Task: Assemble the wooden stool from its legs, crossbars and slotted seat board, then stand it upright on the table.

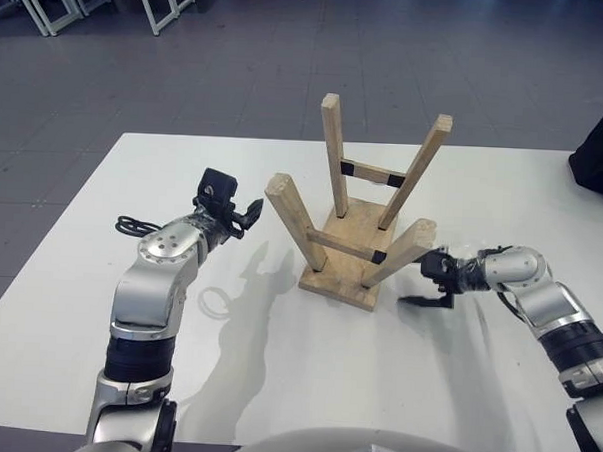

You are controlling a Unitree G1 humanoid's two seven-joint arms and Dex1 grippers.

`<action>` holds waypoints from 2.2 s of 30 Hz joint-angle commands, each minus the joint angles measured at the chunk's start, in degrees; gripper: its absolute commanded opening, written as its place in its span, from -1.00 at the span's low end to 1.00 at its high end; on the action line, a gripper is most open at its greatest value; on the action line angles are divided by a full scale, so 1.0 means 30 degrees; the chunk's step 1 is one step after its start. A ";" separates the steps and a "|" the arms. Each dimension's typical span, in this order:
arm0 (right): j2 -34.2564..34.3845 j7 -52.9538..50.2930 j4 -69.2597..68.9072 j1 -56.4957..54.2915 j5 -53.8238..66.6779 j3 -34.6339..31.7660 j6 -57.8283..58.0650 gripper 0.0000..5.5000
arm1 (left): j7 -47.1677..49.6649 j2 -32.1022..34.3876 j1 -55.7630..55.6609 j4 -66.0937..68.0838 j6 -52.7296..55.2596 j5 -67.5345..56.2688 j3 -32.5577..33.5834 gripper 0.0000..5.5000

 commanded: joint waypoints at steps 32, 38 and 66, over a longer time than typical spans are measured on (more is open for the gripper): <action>0.3019 -0.5467 -0.9981 0.5604 0.0483 -0.3303 0.9874 0.50 | -0.9063 0.5548 0.1627 -0.7332 0.6162 -1.3103 0.6999 0.61; 0.2581 -0.5060 -0.9391 0.5418 0.0712 -0.3668 0.9727 0.50 | -0.6233 0.4871 0.0905 -0.9041 0.7302 -1.6709 0.6422 0.61; 0.2688 -0.5079 -0.8846 0.4284 0.3608 -0.6411 0.9756 0.50 | -0.6486 0.5479 0.1077 -0.6644 0.1676 -1.3008 0.0351 -0.36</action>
